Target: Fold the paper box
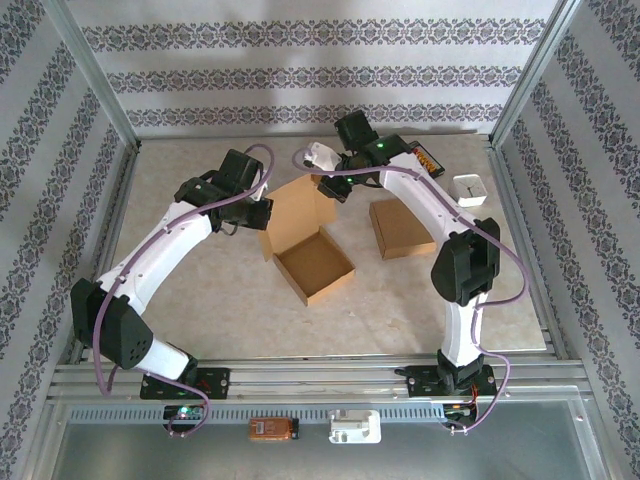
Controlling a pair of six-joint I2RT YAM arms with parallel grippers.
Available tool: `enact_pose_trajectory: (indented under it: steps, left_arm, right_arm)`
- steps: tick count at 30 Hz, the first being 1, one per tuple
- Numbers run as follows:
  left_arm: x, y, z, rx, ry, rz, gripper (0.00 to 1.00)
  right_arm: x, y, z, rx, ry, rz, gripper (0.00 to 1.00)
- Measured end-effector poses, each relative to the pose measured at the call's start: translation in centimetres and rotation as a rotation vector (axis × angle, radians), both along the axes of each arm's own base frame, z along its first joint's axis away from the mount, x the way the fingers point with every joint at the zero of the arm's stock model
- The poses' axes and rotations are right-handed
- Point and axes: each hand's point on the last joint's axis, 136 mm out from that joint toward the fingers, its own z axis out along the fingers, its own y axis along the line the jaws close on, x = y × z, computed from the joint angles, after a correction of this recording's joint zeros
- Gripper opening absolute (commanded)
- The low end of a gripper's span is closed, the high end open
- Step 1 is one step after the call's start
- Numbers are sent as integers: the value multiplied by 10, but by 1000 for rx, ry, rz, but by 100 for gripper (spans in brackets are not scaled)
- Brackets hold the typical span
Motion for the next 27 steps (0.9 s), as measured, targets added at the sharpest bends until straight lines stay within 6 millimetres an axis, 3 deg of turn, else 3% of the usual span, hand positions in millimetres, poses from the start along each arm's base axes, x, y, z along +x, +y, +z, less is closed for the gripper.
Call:
enact_pose_trajectory:
  steps: [3,7,9,12,18,24,27]
  left_arm:
    - [5,5,3,22,-24,27,8]
    - [18,12,9,48,-81,78,8]
    - [26,15,12,63,-120,102,11]
    - [39,16,16,76,-167,110,19]
    - [53,13,15,115,-226,65,20]
    - [55,11,13,129,-239,29,21]
    - [55,10,13,130,-239,16,30]
  right_arm:
    - [3,5,4,6,18,-84,6]
    - [14,9,10,58,55,-221,5]
    - [17,14,13,99,72,-273,15]
    - [21,19,14,145,79,-291,43]
    - [20,15,3,84,37,-227,68]
    - [22,-1,2,-27,-75,-138,82]
    - [23,-5,0,-72,-112,-86,82]
